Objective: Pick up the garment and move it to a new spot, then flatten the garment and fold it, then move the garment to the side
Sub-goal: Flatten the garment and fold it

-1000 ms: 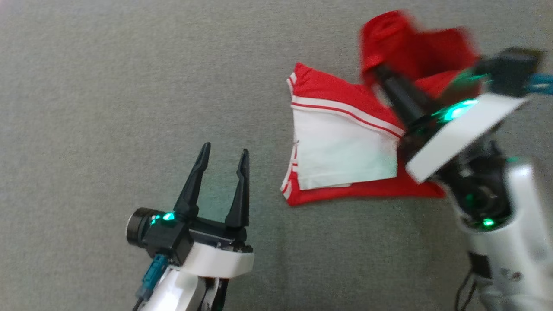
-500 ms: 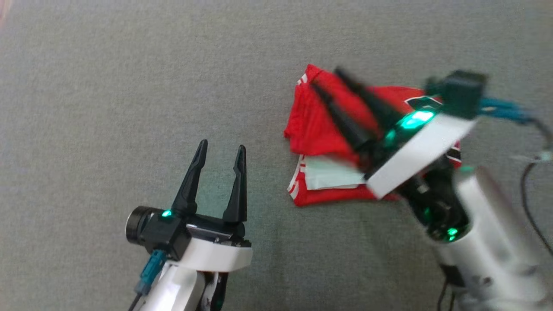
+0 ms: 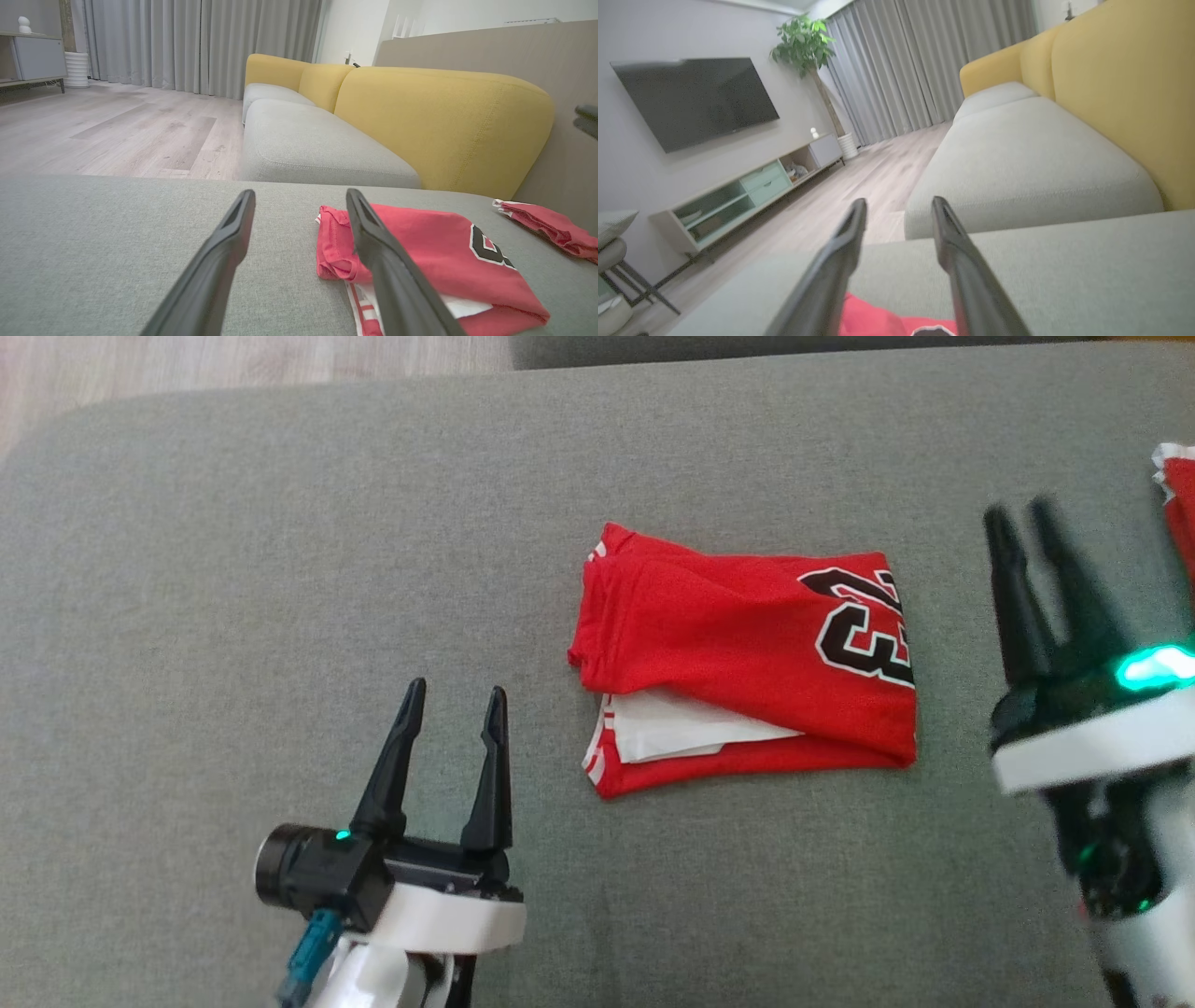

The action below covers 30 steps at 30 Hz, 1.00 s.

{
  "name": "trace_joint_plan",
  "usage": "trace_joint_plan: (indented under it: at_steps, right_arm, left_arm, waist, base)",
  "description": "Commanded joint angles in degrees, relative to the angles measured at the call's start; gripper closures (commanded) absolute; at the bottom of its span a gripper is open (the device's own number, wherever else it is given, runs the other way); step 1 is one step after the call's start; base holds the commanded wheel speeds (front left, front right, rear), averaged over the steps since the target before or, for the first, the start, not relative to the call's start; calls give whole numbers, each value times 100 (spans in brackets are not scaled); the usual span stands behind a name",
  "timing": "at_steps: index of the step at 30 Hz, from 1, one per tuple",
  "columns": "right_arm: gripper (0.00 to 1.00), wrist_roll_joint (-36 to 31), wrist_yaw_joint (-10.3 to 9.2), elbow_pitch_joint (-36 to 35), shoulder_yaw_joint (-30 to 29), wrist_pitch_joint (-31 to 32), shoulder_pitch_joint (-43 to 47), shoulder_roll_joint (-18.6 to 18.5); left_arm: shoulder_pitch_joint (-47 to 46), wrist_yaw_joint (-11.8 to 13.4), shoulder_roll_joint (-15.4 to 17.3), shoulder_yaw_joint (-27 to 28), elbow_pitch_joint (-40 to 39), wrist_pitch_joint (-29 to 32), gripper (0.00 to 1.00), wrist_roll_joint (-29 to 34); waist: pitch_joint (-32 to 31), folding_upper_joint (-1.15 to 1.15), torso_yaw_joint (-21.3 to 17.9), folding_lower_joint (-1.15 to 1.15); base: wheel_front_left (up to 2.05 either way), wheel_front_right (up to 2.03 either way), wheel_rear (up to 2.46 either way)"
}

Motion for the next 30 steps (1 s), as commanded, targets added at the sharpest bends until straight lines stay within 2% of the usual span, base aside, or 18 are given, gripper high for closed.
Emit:
trace_joint_plan:
  at_steps: [1, 6, 12, 19, 25, 30]
  right_arm:
    - [100, -105, 40, -118, 172, -60, -36, -131]
    - [100, -306, 40, 436, 994, -38, -184, -258]
    - [100, -223, 40, 1620, 2239, 324, -1566, -511]
    - [100, 759, 40, 2922, 3606, 1008, -2693, -889]
    - [100, 1865, 40, 2614, 4696, 1283, -2884, -1284]
    - [100, 2414, 40, 2154, 5368, 1261, -2818, -1615]
  left_arm:
    - [-13, -19, -11, 190, -174, -30, 0, 43]
    - [32, -57, -58, 175, -185, -30, 0, 48]
    - [-61, -154, -134, 38, -151, -30, 0, 63]
    - [-162, -208, -204, -82, -12, -30, 0, -28]
    - [-168, -187, -224, -44, -3, -30, 0, -59]
    - [-112, -189, -228, 27, 6, -30, 0, -26]
  waist:
    - [-23, 0, 11, 1]
    - [23, 0, 196, 1]
    - [226, 0, 584, 1]
    - [390, 0, 993, 1]
    - [382, 0, 1052, 1]
    - [258, 0, 922, 1]
  base:
    - [0, 0, 0]
    - [0, 0, 0]
    - [0, 0, 0]
    - [0, 0, 0]
    - [0, 0, 0]
    - [0, 0, 0]
